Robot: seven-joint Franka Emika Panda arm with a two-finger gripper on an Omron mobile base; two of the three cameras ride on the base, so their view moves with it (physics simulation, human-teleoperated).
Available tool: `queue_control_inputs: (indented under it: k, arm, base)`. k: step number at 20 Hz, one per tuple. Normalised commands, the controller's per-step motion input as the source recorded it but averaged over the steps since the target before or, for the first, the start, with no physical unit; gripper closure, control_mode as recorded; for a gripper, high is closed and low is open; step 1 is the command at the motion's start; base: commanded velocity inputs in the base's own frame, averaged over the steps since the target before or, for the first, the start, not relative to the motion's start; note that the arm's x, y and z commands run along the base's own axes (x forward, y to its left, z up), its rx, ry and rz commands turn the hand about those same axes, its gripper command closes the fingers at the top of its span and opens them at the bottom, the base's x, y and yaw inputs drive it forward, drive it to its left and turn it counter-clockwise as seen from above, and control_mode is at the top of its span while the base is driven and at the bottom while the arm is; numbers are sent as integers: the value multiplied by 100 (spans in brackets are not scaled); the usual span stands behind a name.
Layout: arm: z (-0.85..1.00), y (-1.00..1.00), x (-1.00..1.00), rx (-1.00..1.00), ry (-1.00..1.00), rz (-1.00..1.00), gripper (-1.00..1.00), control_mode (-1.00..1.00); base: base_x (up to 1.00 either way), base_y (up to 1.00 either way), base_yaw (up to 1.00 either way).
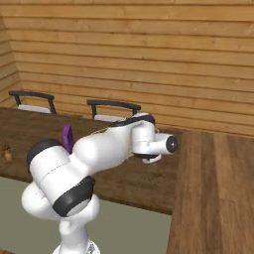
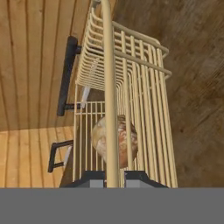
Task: Open the cabinet, pick up the bread from the cabinet and place it in the basket. Then move the basket to the dining counter.
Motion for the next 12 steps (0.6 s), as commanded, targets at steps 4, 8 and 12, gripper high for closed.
queue_control_inputs:
  k: [4,8,12]
  arm:
    - [-47,0,20,-6,4,0,100,-100]
    - [-50,-2,18,-7,12,0,100,-100]
    - [-45,-4,15,-7,12,0,100,-100]
  base:
    - [0,0,0]
    - [0,0,0]
    - [0,0,0]
